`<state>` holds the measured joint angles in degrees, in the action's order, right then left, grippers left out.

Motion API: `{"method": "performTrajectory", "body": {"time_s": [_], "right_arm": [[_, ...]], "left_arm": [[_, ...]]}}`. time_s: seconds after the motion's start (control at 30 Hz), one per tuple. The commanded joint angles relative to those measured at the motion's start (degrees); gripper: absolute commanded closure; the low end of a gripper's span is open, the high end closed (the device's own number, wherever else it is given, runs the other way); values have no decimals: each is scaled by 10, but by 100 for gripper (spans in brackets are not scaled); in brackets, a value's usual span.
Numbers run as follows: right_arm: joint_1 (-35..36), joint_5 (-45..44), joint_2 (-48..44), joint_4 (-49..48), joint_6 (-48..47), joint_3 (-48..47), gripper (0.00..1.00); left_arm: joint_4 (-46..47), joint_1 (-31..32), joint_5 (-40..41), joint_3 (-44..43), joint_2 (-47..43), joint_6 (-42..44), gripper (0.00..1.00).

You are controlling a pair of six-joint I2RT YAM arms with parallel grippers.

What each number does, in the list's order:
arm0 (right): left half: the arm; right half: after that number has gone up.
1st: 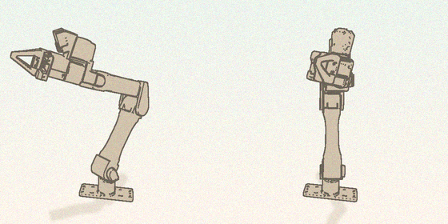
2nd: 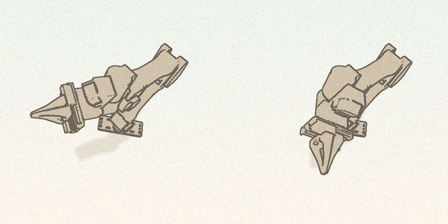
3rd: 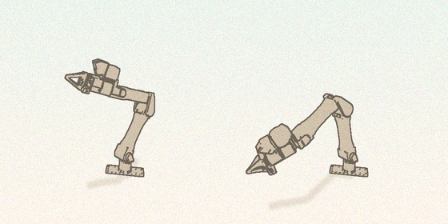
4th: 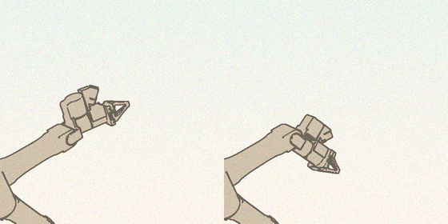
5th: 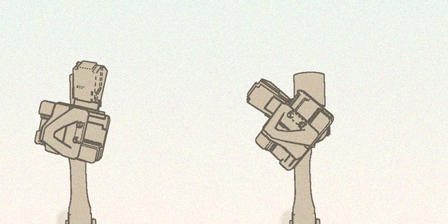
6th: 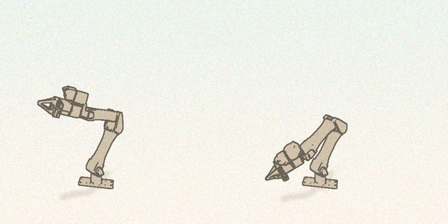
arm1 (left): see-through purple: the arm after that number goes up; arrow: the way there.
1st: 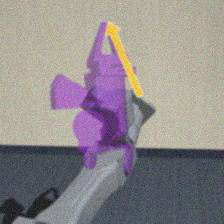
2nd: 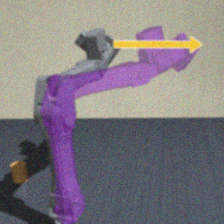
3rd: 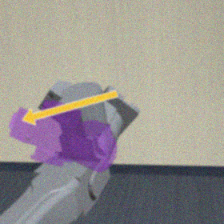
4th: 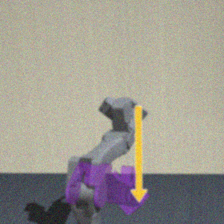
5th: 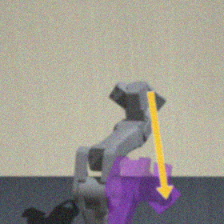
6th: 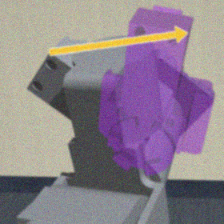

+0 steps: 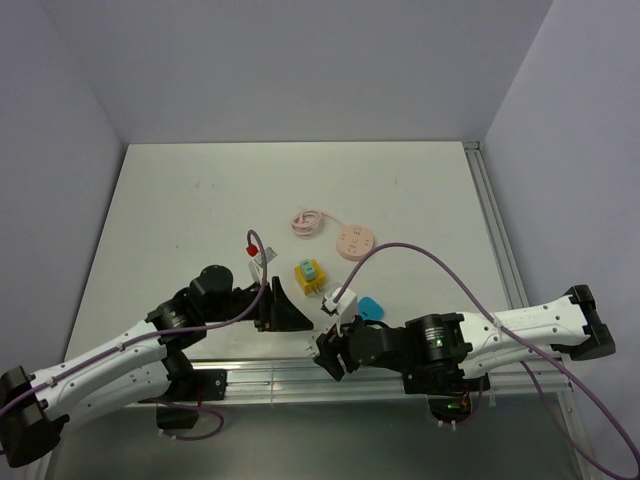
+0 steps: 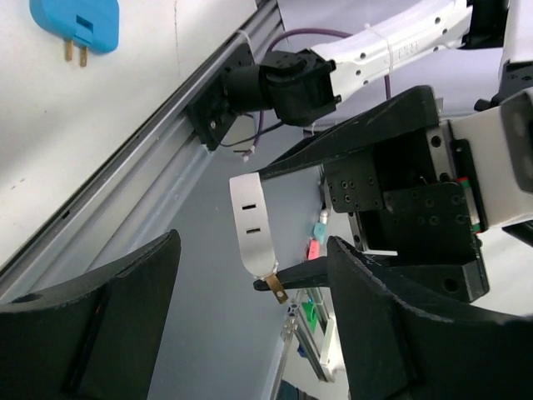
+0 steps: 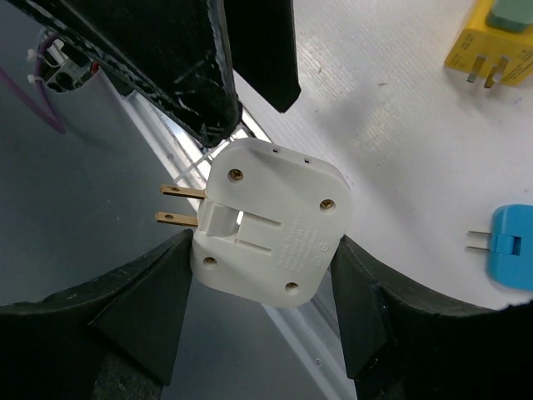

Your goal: Insert the plug

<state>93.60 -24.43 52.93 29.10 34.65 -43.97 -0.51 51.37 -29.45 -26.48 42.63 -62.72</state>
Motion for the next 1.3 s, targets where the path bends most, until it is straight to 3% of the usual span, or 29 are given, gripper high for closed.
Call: {"method": "performTrajectory", "body": {"time_s": [0.0, 0.43, 0.53, 0.6, 0.63, 0.67, 0.7, 0.77, 0.87, 1.0, 1.17, 1.27], "right_arm": [[4, -13, -12, -19, -28, -30, 93], [3, -27, -10, -29, -49, -41, 93], [4, -34, -10, -27, -49, -47, 93], [4, -38, -12, -22, -45, -48, 91], [4, -38, -14, -21, -41, -46, 83], [3, -37, -15, -19, -38, -46, 77], [3, -40, -18, -17, -29, -43, 68], [3, -45, -19, -9, -5, -36, 41], [3, -59, -24, 21, 48, -36, 31], [2, -68, -51, 65, 133, -24, 28], [-7, -89, -97, 120, 307, -13, 26], [-36, -47, -129, 84, 378, 8, 27]], "left_arm": [[74, 3, -36, 8, 10, -14, 24], [135, 25, -45, 11, 65, -19, 33], [154, 34, -49, 14, 83, -24, 43], [165, 36, -50, 21, 84, -27, 56], [167, 36, -48, 21, 81, -25, 61], [160, 36, -35, 20, 72, -21, 76], [148, 36, -25, 14, 66, -14, 85], [84, 37, 30, 2, 42, 14, 100], [7, 36, 98, -23, 5, 57, 100], [-33, 36, 208, -23, -44, 104, 100], [17, 36, 252, 5, -111, 160, 100], [85, 36, 246, 34, -142, 198, 100]]}}
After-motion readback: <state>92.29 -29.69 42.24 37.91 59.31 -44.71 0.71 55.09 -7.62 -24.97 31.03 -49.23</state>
